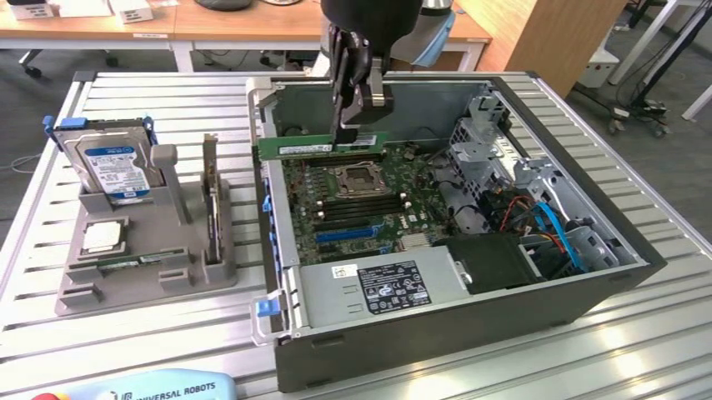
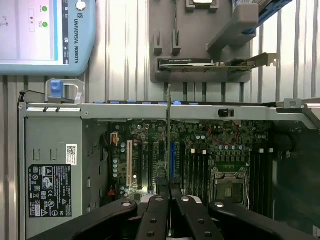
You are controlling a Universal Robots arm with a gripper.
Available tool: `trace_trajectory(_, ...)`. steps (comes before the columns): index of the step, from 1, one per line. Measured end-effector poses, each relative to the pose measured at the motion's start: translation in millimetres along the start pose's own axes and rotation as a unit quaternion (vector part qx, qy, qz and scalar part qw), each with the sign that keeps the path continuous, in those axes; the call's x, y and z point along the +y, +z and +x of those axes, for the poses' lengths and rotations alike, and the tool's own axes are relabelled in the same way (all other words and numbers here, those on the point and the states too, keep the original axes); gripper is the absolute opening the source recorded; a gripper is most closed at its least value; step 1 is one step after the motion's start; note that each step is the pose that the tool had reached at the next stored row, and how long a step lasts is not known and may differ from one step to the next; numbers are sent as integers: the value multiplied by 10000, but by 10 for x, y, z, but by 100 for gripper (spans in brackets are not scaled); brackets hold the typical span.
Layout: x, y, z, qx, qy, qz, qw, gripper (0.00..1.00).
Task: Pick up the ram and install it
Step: 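Pick up the ram and move it above insertion slot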
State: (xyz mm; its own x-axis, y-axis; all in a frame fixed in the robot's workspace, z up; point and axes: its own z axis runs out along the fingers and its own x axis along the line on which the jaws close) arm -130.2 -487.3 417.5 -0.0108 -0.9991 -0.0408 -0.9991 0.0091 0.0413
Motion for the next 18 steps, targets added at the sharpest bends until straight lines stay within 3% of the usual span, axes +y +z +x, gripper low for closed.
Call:
trace_trajectory(5, -30, -1, -2, -1, 0, 0, 10000, 12)
trace_trajectory(18, -380, -6, -5, -1, 34, -1, 10000, 12)
